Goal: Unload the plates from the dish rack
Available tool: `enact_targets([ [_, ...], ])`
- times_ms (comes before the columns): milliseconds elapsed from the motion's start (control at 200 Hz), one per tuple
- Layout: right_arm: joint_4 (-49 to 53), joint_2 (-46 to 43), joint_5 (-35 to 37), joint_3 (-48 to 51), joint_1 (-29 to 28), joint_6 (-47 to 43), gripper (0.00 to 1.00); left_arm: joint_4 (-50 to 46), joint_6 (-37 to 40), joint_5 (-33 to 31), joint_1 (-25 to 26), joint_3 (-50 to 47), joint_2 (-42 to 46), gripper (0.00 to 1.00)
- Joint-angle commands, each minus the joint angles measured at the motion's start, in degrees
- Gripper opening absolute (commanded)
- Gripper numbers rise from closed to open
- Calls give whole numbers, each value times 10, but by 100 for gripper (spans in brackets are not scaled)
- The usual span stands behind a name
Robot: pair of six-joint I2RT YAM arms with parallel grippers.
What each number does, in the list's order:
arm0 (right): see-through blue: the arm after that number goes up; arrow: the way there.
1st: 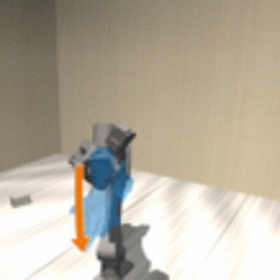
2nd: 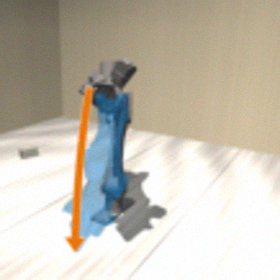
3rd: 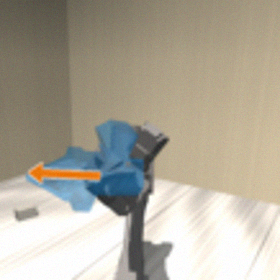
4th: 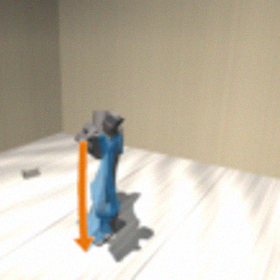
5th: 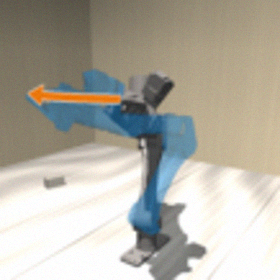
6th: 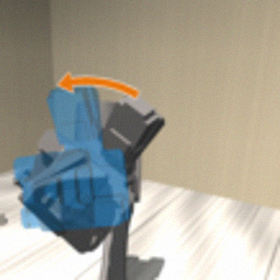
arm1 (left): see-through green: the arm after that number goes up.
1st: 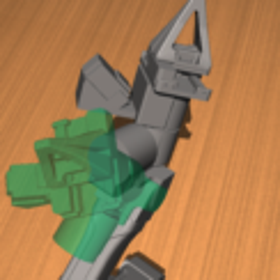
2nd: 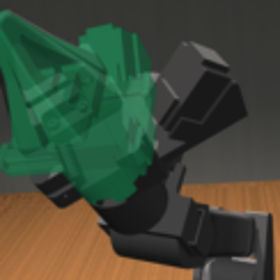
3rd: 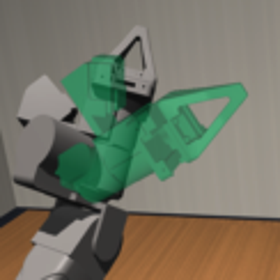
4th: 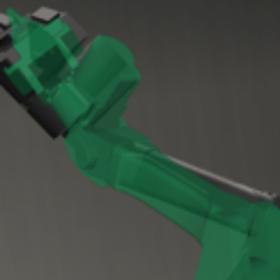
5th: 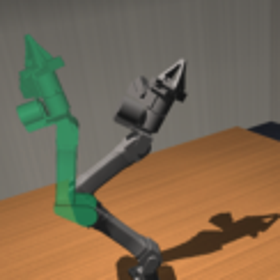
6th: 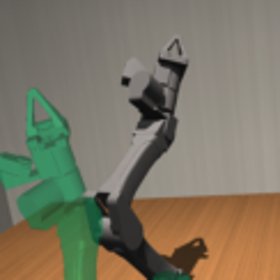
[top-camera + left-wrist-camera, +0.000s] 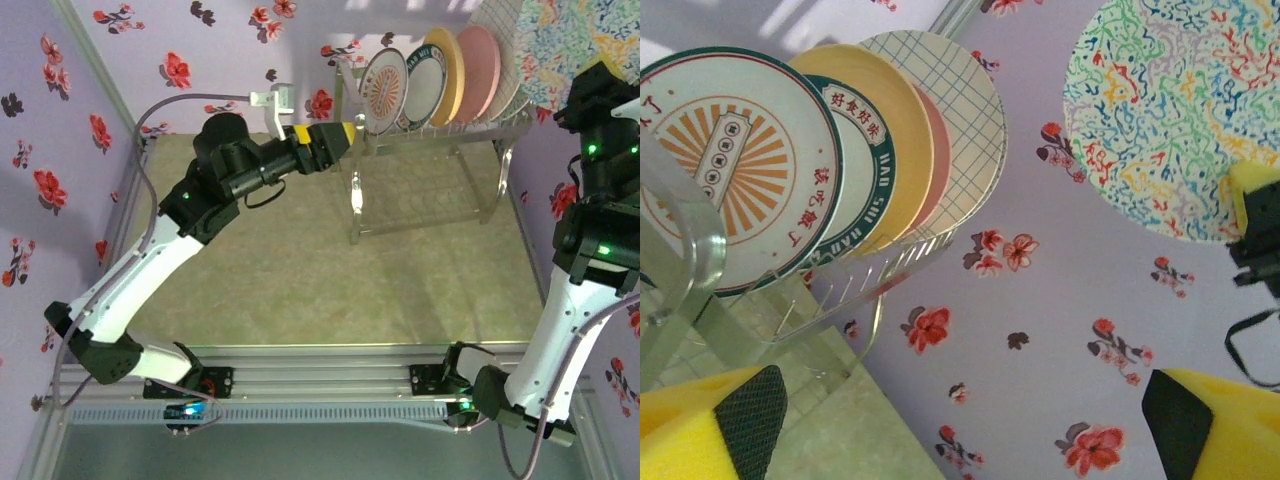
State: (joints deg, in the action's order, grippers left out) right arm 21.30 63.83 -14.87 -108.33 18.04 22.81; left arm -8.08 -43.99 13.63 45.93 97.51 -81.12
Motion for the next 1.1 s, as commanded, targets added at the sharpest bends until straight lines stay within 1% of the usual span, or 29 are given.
enact_targets([
  [0, -37, -4, -67, 2, -10, 114, 0, 20, -50, 26, 8, 41, -26, 92],
  [80, -37, 0, -92, 10, -19, 178, 0, 17, -69, 31, 10, 64, -46, 92],
  [145, -37, 1, -103, 18, -38, 202, 0, 3, -83, 31, 10, 84, -62, 90],
  [300, -21, 14, -97, 24, -119, 200, 0, -28, -106, 31, 8, 129, -95, 87],
  [445, -15, 32, -79, 32, -199, 207, 0, -19, -155, 31, -7, 142, -112, 84],
  [550, -26, 54, -78, 34, -241, 224, 0, -18, -176, 32, -18, 146, -116, 83],
  [705, -33, 94, -82, 21, -302, 242, 0, -27, -188, 27, -37, 139, -111, 80],
  [905, -52, 127, -93, 14, -337, 267, 0, -27, -197, 11, -57, 110, -91, 75],
  [1030, -57, 140, -101, 12, -349, 280, 0, -22, -199, -2, -66, 89, -77, 67],
  [1095, -61, 145, -106, 14, -353, 287, 0, -19, -199, -6, -67, 79, -71, 65],
])
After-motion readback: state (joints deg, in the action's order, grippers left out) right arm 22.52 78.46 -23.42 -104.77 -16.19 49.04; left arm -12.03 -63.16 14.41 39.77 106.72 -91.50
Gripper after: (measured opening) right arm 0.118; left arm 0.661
